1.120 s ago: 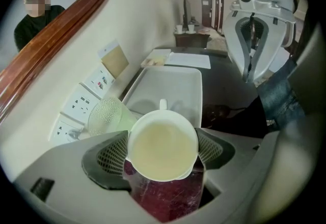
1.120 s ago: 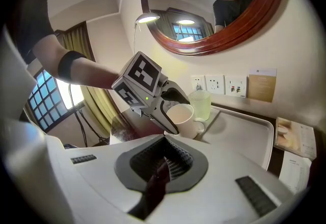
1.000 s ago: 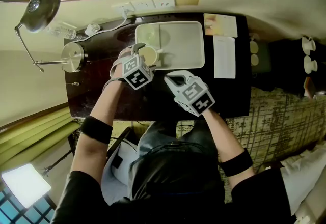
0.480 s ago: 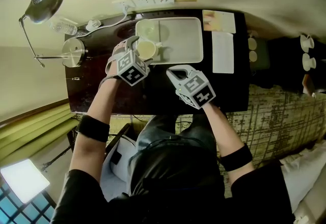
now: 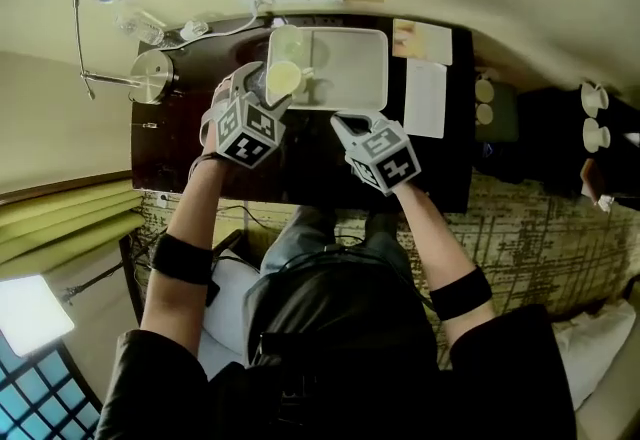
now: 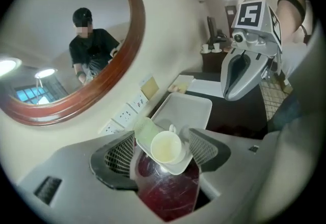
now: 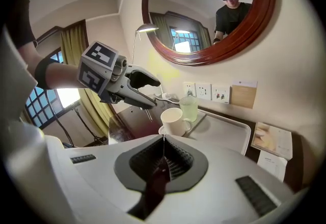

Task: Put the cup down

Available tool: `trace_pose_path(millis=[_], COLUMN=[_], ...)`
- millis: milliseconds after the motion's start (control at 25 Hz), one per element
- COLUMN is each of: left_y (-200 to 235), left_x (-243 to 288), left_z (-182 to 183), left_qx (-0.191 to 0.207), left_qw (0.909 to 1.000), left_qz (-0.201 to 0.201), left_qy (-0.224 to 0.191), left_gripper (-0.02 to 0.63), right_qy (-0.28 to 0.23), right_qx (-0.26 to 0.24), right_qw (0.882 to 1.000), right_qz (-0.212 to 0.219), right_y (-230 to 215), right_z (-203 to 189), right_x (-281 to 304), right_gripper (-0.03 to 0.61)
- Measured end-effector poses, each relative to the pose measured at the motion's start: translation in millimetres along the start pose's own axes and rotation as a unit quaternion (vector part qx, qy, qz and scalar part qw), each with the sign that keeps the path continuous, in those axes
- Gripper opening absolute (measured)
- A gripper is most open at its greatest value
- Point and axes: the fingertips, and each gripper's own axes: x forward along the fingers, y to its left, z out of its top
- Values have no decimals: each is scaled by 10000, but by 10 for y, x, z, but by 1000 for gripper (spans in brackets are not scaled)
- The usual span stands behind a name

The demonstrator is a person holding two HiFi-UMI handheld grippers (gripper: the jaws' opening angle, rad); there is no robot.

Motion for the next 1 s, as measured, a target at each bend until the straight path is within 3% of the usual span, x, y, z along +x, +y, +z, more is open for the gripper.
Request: trace_pose_path(millis=[160,400,760,1000], left_y=[-108,-362,-914,-1145], left_x=[-278,-593,-801,-837], left_z=[223,478,523,470], left_qx=[-387,-1171,-2349,-3289], left_qw=[9977,9886,9679,9406], left_qz=[436,736,515,230], left_qy=[-333,-591,-731,-816], left_gripper=[180,8,0,0], right_qy=[-76,-208,-420,-553], right_qx=[-109,47,341,415], right_qw=[9999,9997,9974,9947], right_qz=[-16,-116,-471,-755], right_y=[-34,-183,-504,-639], right_z=[-24,-177,-408,-500], right_x=[-221,-595,-1084,-1344], right_gripper=[6,0,0,0])
